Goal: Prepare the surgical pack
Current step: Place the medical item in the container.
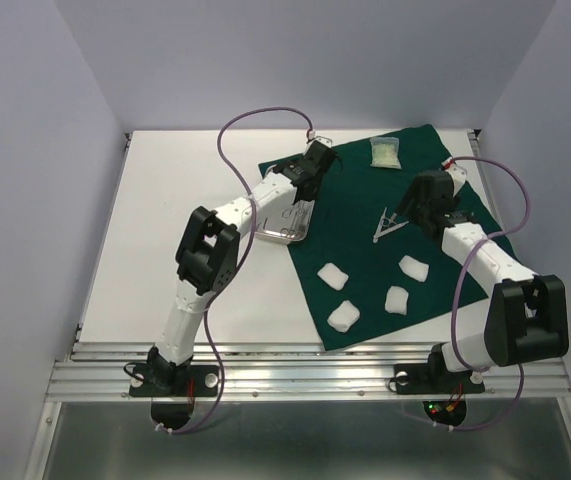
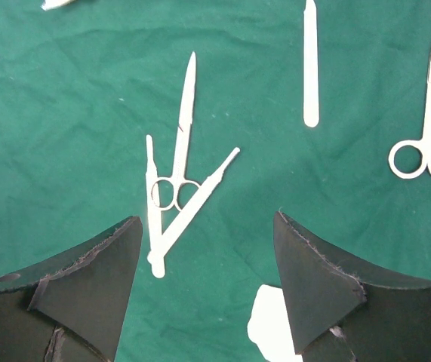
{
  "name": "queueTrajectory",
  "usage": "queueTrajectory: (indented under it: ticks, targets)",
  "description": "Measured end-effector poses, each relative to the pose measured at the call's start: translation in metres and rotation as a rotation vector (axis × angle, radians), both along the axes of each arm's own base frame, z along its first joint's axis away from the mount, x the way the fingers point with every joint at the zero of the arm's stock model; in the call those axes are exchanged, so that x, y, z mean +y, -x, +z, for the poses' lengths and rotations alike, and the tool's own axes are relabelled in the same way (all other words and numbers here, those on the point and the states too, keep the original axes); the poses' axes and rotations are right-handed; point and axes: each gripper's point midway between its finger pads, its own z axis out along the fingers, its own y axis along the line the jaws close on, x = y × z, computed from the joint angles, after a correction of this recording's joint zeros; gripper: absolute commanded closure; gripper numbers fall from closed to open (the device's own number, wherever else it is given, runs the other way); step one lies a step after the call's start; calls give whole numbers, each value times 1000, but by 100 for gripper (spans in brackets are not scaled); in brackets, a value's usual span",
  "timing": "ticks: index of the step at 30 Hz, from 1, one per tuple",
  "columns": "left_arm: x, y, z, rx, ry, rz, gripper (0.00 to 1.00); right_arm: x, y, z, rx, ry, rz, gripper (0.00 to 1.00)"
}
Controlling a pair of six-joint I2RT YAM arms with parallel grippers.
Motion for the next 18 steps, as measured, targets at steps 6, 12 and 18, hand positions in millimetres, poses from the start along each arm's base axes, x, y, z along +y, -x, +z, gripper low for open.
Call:
queueTrajectory:
  ticks: [6,12,18]
  targets:
    - [37,-12,-20,4,-63,88,100,-1,5,-8,22,2,0,25]
    - [46,-15,-26,-14,-82,129,72,-1,6,-10,26,2,-1,25]
    - [49,-16,-28,-20,-91,150,40,-1,6,-10,27,2,-2,25]
